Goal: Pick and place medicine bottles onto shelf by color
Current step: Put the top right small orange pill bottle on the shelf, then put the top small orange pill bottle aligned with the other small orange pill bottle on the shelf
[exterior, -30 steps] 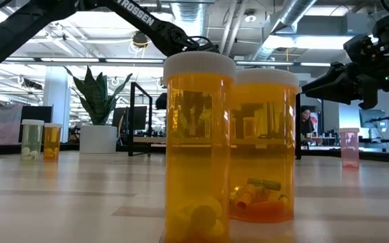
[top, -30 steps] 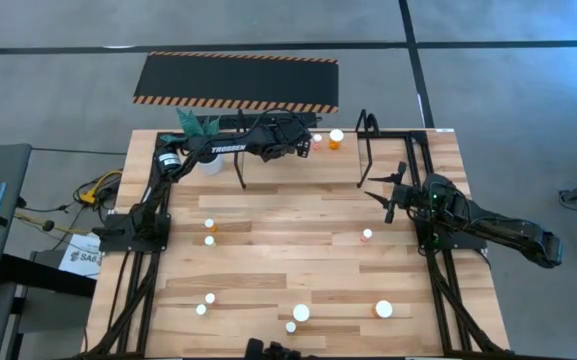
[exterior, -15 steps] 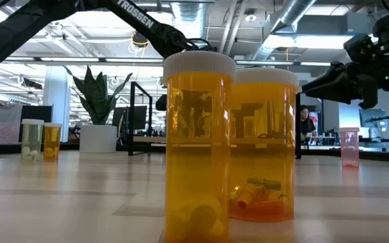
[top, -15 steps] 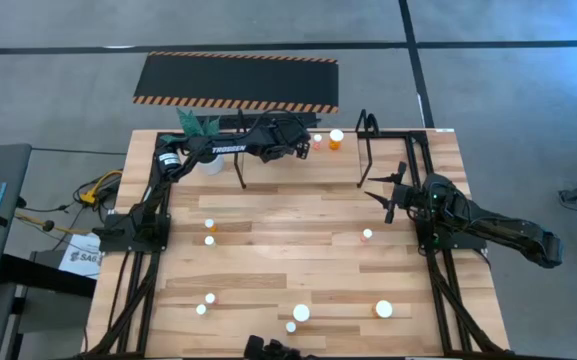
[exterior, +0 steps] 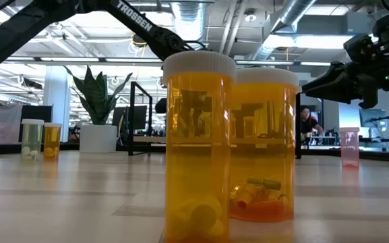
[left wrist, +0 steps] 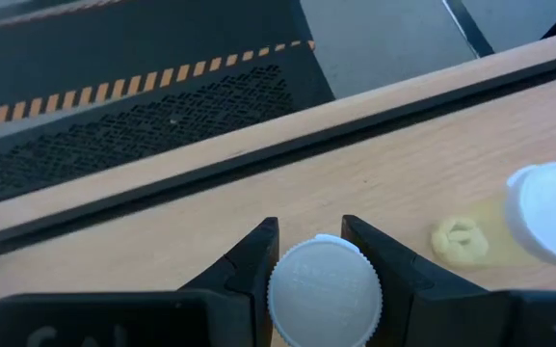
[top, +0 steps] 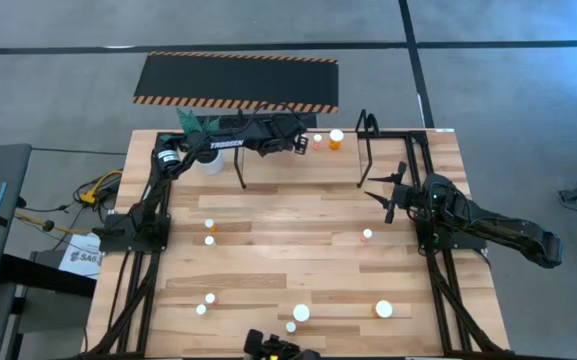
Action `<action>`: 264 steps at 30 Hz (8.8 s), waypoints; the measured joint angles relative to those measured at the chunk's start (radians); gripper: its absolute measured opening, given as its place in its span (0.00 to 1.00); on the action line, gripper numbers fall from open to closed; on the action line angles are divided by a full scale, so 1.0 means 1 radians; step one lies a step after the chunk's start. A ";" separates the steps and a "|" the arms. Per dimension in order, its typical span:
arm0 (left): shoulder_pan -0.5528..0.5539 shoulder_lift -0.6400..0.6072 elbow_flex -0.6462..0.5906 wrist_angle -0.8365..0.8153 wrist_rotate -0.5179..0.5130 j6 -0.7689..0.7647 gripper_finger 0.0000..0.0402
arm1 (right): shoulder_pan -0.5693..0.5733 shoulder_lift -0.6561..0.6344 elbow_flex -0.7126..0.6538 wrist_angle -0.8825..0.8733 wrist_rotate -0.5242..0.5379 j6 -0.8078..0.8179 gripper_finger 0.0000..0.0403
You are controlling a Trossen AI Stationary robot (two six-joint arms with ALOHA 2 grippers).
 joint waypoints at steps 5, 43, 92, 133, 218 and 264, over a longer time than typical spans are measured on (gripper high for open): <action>-0.001 0.000 0.000 0.012 0.011 0.005 0.23 | 0.000 0.000 0.000 0.000 0.000 0.000 0.51; 0.000 -0.002 0.001 -0.010 -0.001 -0.032 0.24 | 0.000 0.000 0.000 0.000 0.000 0.000 0.51; -0.352 -0.396 0.005 -0.514 0.042 -0.348 0.64 | 0.000 0.000 0.000 -0.001 0.000 0.000 0.51; -0.618 -0.839 -0.793 -0.601 0.172 -1.240 0.64 | 0.000 0.000 0.000 -0.001 0.000 0.000 0.51; -0.469 -0.754 -0.764 -0.309 0.265 -1.073 0.23 | 0.000 0.000 0.000 -0.001 0.000 0.000 0.51; -0.279 -0.246 -0.060 -0.387 0.230 -0.295 0.23 | 0.000 0.021 0.000 0.000 0.001 0.000 0.51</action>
